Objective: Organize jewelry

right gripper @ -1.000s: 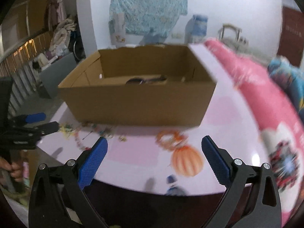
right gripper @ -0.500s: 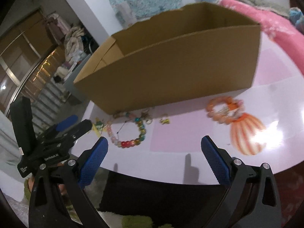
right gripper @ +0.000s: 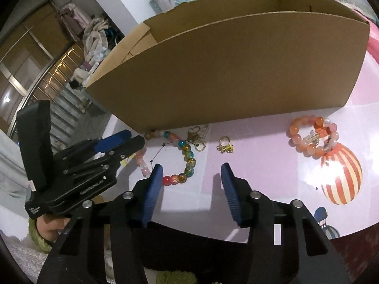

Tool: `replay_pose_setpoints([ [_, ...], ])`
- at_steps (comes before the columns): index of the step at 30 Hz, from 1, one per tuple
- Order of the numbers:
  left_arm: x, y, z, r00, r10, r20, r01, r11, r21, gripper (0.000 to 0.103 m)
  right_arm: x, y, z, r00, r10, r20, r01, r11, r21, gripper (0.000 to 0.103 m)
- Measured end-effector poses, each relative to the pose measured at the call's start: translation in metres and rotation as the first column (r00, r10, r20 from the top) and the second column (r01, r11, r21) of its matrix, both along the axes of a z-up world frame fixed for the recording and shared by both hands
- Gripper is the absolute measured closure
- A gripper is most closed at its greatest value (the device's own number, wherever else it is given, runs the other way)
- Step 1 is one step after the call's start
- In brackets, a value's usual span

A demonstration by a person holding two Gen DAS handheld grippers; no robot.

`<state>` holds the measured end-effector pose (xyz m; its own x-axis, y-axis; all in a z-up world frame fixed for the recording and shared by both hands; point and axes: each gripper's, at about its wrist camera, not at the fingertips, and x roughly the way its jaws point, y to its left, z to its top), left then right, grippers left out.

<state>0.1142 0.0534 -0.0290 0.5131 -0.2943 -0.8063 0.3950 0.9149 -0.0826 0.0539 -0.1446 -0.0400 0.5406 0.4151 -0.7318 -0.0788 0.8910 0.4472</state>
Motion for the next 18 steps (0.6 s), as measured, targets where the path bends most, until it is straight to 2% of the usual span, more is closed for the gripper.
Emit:
replay_pose_setpoints([
  [2,0.002,-0.002,-0.006,1.000,0.002,-0.023,-0.001,1.000,0.019,0.077,0.000,0.000,-0.001,1.000,0.000,-0.005,0.000,1.000,0.000,0.064],
  [7,-0.001,-0.006,-0.005,1.000,-0.004,-0.021,0.005,0.999,0.047,0.092,-0.002,-0.003,-0.002,1.000,-0.006,-0.024,0.006,1.000,0.006,0.074],
  [18,-0.029,-0.009,-0.003,0.997,-0.026,-0.078,0.028,0.999,0.023,0.093,-0.006,-0.003,-0.002,1.000,0.015,-0.017,-0.015,1.000,-0.006,0.082],
])
